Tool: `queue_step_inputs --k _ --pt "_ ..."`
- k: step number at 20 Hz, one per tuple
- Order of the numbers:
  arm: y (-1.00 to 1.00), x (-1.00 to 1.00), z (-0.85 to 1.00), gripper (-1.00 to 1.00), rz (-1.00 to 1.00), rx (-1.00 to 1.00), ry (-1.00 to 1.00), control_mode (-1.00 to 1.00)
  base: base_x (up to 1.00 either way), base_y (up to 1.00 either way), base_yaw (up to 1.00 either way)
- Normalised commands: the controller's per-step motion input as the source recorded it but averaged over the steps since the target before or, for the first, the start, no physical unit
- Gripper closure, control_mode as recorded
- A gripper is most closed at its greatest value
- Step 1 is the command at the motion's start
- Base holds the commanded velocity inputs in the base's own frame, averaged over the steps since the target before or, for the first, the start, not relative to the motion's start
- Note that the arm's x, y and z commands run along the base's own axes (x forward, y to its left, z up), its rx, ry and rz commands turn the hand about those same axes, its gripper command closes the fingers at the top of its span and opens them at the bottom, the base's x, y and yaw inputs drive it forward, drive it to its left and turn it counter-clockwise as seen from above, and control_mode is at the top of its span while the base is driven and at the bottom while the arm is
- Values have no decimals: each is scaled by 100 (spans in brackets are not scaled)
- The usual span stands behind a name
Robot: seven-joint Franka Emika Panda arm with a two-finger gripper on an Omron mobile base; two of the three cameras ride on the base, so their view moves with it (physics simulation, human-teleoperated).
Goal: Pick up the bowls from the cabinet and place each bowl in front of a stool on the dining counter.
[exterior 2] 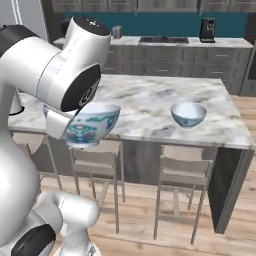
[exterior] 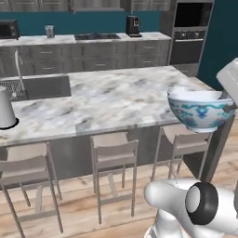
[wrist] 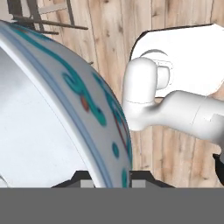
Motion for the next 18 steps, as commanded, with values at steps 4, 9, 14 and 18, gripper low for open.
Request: queue_step_inputs --k 4,9,14,18 --pt "0 0 0 100 0 0 0 100 69 69 -7" --pt "0 0 0 100 0 0 0 100 83 4 7" --pt "0 0 0 100 0 0 0 100 75 -16 12" --pt "0 0 0 100 0 0 0 100 62 0 11"
